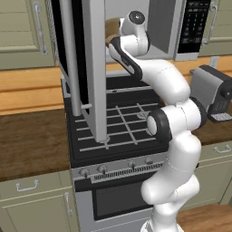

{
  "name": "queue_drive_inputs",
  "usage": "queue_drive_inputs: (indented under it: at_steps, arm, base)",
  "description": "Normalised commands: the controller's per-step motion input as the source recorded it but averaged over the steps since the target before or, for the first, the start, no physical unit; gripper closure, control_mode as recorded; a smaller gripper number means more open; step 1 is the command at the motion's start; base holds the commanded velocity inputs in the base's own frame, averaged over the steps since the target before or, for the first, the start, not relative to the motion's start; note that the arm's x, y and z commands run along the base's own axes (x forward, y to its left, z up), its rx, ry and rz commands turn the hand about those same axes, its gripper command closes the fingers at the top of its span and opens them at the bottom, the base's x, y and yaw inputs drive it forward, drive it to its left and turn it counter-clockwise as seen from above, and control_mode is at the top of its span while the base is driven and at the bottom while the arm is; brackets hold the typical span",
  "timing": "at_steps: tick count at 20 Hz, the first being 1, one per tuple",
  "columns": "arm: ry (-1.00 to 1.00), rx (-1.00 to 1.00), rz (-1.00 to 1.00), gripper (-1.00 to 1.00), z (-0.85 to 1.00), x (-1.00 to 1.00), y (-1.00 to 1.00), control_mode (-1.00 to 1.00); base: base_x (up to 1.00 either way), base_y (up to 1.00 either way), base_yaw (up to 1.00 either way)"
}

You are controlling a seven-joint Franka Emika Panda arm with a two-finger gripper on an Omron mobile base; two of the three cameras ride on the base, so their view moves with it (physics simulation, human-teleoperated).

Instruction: Pick the sweet potato from the sink and place it in the bowl. Then pick the bowl and place it in the microwave. Then close the microwave door and press the start button.

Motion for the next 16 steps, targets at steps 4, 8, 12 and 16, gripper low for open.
queue_drive_inputs:
  at_steps: [4,8,12,16]
  arm:
    - [0.0,0.0,0.02,1.0,-0.38,0.54,0.27,-1.0]
    - [0.0,0.0,0.02,-1.0,-0.36,0.06,0.24,-1.0]
    - [0.0,0.0,0.0,-1.0,-0.23,-0.24,0.01,-1.0]
    - [0.0,0.01,0.0,-1.0,-0.07,-0.84,0.0,-1.0]
  base:
    - [0.0,0.0,0.0]
    - [0.0,0.0,0.0]
    - [0.0,0.0,0.0]
    - [0.0,0.0,0.0]
